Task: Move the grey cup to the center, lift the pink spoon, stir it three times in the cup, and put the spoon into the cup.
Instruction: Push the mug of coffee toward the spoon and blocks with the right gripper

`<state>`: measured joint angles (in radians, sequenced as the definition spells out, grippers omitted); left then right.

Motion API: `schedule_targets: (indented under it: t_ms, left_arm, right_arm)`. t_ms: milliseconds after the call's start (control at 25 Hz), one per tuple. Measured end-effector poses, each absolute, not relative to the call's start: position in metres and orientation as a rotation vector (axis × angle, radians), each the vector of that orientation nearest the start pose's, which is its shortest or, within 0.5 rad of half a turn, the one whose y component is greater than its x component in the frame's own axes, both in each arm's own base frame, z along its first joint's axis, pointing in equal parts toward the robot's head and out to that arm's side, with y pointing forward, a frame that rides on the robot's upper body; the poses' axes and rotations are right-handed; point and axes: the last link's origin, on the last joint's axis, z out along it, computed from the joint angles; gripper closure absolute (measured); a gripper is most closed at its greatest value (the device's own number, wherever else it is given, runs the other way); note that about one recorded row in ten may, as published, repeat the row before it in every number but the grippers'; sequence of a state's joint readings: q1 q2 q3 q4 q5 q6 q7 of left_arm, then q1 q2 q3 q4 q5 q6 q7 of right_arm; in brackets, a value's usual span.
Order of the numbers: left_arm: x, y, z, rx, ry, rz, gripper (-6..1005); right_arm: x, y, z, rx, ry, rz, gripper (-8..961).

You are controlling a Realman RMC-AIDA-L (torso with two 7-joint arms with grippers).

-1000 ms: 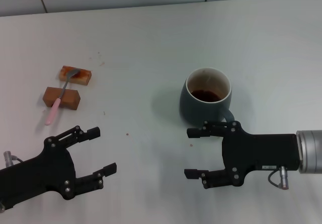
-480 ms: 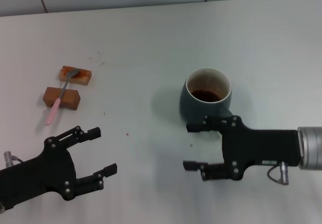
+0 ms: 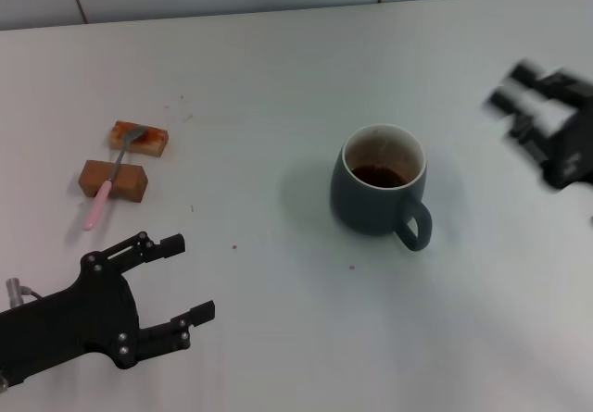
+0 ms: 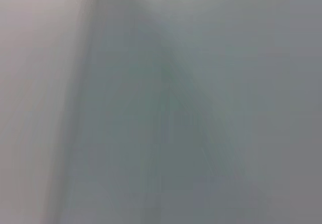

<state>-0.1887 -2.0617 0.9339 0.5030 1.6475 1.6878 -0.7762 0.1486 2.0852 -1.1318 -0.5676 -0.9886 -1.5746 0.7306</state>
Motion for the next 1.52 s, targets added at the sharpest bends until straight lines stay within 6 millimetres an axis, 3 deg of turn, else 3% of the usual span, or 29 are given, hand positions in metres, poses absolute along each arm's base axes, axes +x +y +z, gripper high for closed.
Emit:
schedule_targets:
  t_ms: [160,320,680,1200,1520]
  left_arm:
    - [-0.315,0.215,-0.020,-2.617,-0.263,-0.891,186]
    - [-0.315,0.215,-0.020,-2.617,-0.263,-0.890,186]
    - [-0.314,0.216,-0.019,-2.616,-0.258,-0.893,186]
    - [-0.311,0.219,-0.019,-2.608,-0.250,-0.901,186]
    - [-0.314,0.216,-0.019,-2.598,-0.263,-0.900,187]
  right_arm:
    - [0.314,0.258,0.025,-1.888,0.285,1.049,663]
    - [0.329,0.264,0.012,-1.832,0.325,0.921,802]
    - [0.326,0.284,-0.026,-1.899,0.357,0.771,955]
    - [0.317,0.291,-0.061,-2.054,0.439,0.704,955]
    - [0.311,0.301,-0.073,-2.101,0.477,0.670,954]
